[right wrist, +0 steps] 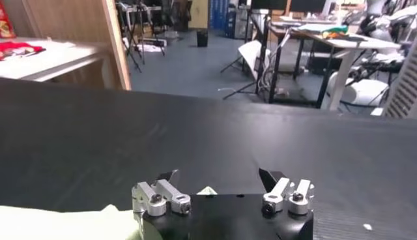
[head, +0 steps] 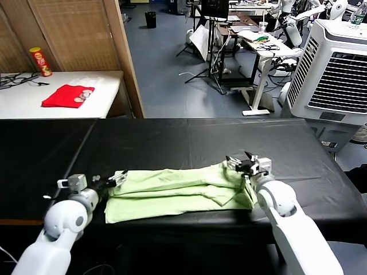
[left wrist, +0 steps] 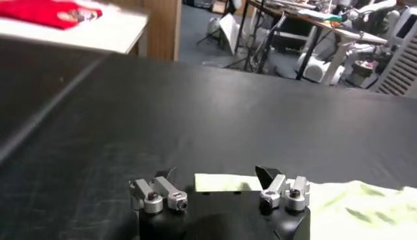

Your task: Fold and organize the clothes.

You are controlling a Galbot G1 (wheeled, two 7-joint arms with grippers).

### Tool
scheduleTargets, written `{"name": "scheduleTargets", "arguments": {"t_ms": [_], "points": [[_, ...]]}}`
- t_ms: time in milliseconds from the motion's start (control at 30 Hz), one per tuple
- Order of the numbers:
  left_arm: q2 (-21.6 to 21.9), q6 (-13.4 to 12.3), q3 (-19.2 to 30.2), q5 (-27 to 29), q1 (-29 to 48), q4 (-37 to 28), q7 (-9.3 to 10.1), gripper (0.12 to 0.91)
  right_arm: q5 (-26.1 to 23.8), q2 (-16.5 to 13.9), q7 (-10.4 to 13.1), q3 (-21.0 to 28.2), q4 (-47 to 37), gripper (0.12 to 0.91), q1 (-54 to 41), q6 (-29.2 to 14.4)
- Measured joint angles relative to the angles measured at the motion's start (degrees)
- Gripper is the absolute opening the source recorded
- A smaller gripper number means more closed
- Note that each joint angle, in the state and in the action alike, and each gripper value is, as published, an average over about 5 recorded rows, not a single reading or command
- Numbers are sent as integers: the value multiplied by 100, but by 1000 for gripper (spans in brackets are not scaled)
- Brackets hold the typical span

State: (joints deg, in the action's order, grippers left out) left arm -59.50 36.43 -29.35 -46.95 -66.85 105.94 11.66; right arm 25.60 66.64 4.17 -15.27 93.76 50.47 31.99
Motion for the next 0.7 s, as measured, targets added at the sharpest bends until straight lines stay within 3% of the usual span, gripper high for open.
{"name": "scheduleTargets", "arguments": {"t_ms": [233, 333, 433, 600, 700], "points": [[0, 7, 9, -30, 27, -219, -117, 769, -85, 67, -47, 66, -228, 762, -71, 5], [3, -10, 7, -48, 32, -260, -165, 654, -127, 91, -50, 68, -272, 667, -64, 2], [-6, -41, 11, -40, 52, -298, -222, 491, -202, 141, -35, 60, -323, 549, -38, -30], [-89, -204, 56, 246, 77, -364, -247, 208, -346, 269, 116, 40, -350, 282, 41, -171], [-146, -397, 93, 587, 60, -401, -254, 128, -455, 350, 254, 16, -323, 167, 104, -285]]}}
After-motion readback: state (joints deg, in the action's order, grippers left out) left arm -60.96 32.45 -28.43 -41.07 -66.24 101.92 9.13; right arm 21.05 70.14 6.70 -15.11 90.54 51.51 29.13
